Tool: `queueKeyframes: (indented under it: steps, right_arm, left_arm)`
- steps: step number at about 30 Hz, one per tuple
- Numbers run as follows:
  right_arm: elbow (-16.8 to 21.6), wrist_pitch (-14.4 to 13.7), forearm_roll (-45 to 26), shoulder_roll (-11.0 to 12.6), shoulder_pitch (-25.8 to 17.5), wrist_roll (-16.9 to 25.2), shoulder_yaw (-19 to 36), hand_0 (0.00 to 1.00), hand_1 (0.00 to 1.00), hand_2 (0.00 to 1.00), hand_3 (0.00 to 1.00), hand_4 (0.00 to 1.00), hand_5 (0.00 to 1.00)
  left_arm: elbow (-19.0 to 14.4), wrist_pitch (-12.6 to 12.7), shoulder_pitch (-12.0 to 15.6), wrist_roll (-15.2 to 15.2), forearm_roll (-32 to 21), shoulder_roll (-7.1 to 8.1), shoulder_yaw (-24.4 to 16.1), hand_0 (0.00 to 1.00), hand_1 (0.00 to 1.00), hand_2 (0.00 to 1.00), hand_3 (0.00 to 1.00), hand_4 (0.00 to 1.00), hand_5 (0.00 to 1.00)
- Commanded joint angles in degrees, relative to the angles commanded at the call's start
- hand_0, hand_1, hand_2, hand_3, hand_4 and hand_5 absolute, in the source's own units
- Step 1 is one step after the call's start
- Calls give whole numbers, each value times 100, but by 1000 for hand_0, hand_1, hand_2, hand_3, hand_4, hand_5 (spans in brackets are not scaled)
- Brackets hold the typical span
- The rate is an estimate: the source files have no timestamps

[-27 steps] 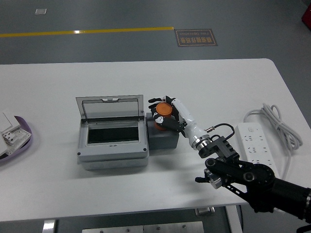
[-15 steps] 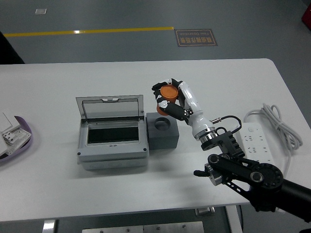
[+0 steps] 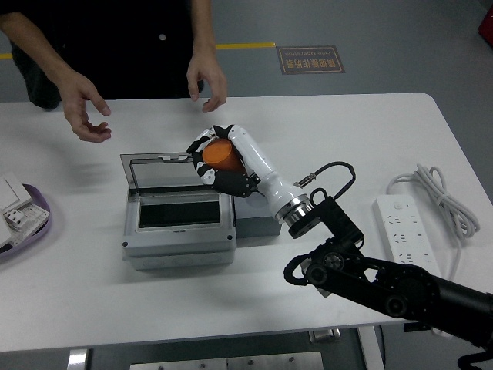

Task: Pick up the cylinder from the cube,place it in the box,flap close box

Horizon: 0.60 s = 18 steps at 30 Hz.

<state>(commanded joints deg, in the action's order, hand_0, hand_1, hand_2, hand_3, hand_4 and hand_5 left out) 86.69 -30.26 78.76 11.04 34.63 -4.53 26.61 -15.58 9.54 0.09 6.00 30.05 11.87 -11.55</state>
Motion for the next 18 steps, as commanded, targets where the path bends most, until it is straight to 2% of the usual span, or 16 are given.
queueKeyframes:
  steps: [4, 6, 10, 11, 14, 16, 17, 18]
  right_arm:
    - [-47, 466, 833, -67, 179, -863, -192, 4, 135, 260, 226, 2, 2]
    - [-85, 606, 1176, -100, 264, -1310, -300, 2, 128, 264, 231, 2, 2]
    - [-129, 667, 1683, -174, 419, -2063, -503, 2, 128, 264, 231, 2, 2]
    - [-139, 660, 1764, -195, 469, -2222, -565, 19, 171, 375, 356, 2, 2]
    - [-170, 657, 1864, -248, 595, -2597, -717, 19, 171, 375, 356, 2, 2]
    - [-206, 663, 1790, -281, 669, -2671, -821, 19, 171, 375, 356, 2, 2]
    - [-230, 659, 1713, -300, 712, -2670, -890, 292, 408, 534, 488, 96, 2]
    - [-248, 646, 1642, -314, 744, -2649, -947, 292, 408, 534, 488, 96, 2]
  left_arm:
    - [5, 1, 13, 6, 4, 10, -19, 514, 557, 558, 594, 712, 149]
    - [3, -7, 20, 25, 38, 2, -46, 514, 557, 558, 595, 714, 148]
    - [-1, -16, 25, 47, 78, -11, -76, 514, 557, 558, 595, 714, 148]
    - [-1, -18, 23, 50, 86, -9, -82, 515, 559, 558, 595, 714, 150]
    - [-1, -19, 16, 55, 102, 2, -96, 515, 559, 558, 595, 714, 150]
    - [0, -20, 18, 58, 106, 9, -102, 515, 559, 558, 595, 714, 150]
    - [1, -19, 20, 61, 110, 11, -108, 516, 559, 558, 595, 714, 152]
    - [1, -20, 21, 64, 114, 12, -112, 516, 559, 558, 595, 714, 152]
